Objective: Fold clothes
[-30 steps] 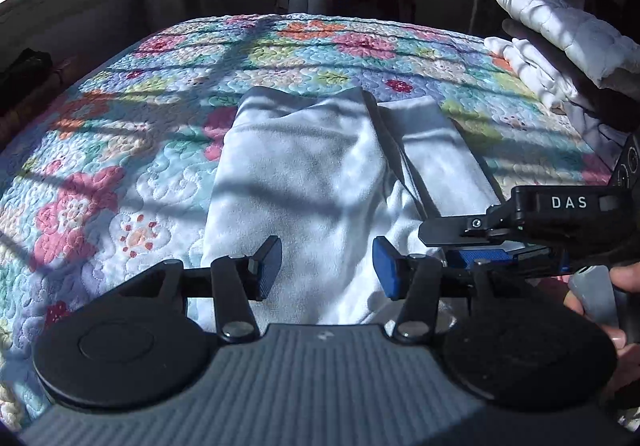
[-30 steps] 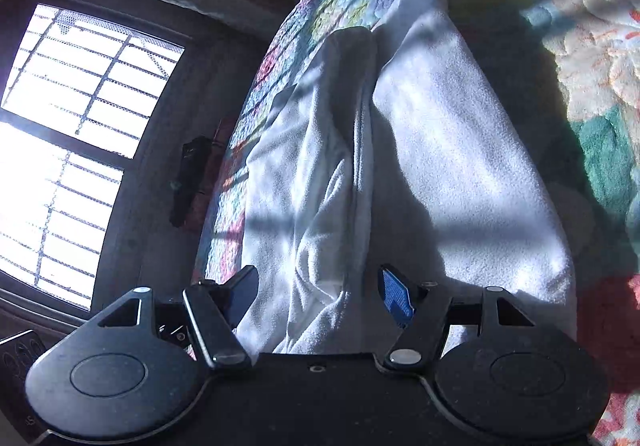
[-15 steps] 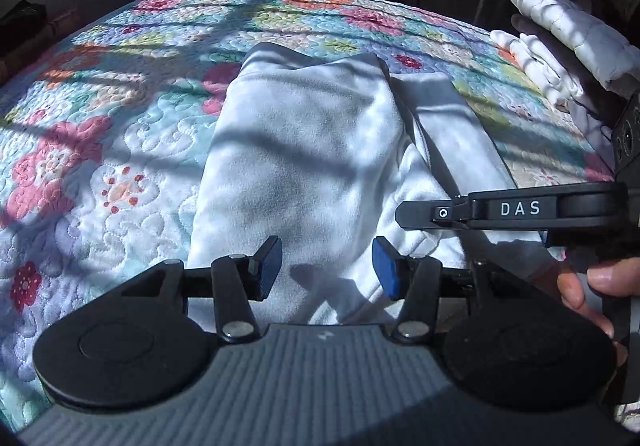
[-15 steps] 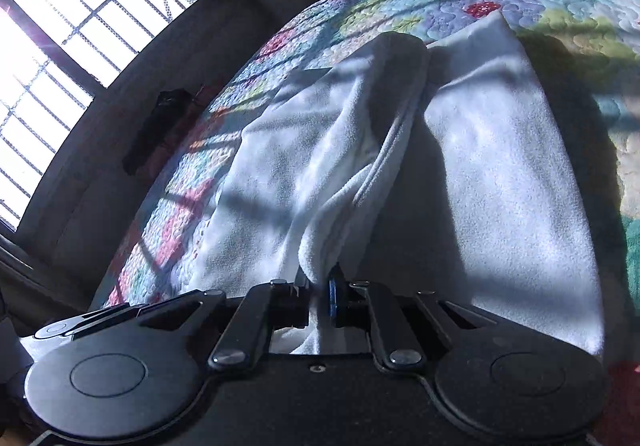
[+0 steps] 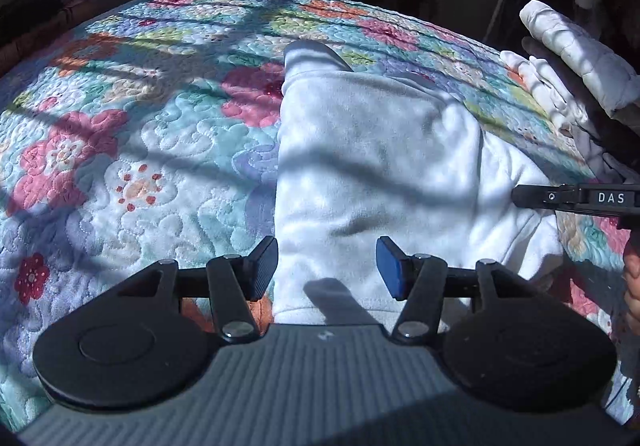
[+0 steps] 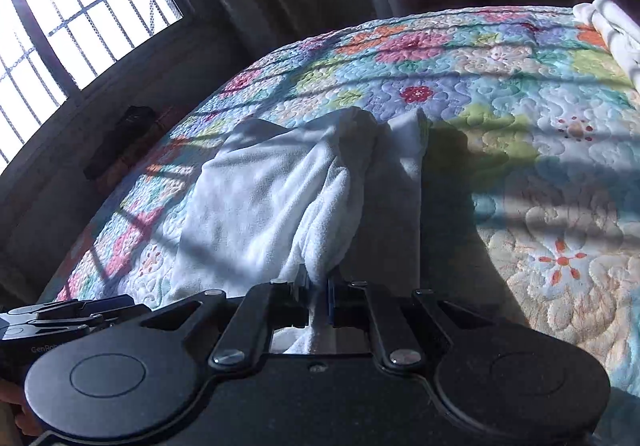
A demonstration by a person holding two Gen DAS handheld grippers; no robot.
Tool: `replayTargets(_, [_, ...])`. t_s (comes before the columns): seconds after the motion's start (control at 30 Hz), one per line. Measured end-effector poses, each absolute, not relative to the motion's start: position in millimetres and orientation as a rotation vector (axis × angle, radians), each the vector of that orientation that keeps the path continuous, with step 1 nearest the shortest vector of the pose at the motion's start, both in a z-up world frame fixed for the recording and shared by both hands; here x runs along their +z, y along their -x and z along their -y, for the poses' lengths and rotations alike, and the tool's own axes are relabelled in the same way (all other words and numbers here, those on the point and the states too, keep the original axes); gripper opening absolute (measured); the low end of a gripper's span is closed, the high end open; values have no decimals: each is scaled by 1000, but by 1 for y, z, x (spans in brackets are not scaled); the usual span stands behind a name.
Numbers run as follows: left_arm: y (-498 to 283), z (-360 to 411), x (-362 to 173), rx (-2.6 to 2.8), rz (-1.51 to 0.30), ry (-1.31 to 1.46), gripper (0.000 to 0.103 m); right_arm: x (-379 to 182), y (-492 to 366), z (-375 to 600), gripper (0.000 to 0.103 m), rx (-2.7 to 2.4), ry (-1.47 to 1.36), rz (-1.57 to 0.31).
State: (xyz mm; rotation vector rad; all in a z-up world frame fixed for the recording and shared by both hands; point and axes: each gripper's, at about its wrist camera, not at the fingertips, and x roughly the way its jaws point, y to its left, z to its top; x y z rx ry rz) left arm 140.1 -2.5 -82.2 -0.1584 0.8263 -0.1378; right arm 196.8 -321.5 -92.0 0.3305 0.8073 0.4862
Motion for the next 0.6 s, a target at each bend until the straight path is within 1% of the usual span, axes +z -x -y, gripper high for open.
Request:
replayTargets(0.13, [-148,7,-102,-115,-913,143,54,-119,-193,335,16,490,-483,-841])
replayTargets(0.2, [-149,7,-107,-105,-929,136,54,-122,-195,337,26,495,-521,-843])
replayTargets(0.23, [-149,6,-106,-105,-928,140,54,-123,-195,338,40,498,-540,-844])
replayTargets(0.27, [-149,5,-104,-105,-925,145,54,-123,-195,337,48,499,-536,-843])
replayTargets(0.33, [-150,3,-99,-102,-910,151,54,-128,-197,334,49,513,-523,-853])
replayTargets(0.37, [-149,2,-96,-96,-896,152,54,-131,-198,331,49,532,-516,-870])
replayTargets(0.4, [-149,1,-92,-90,-882,153,54,-135,-198,325,46,535,-488,-882])
replayTargets(0.47, [-149,-3,-84,-80,-856,162,54,-143,-197,314,15,539,-427,-904])
replayTargets(0.6, [-151,0,-67,-65,-820,141,54,-117,-190,315,12,614,-395,-805])
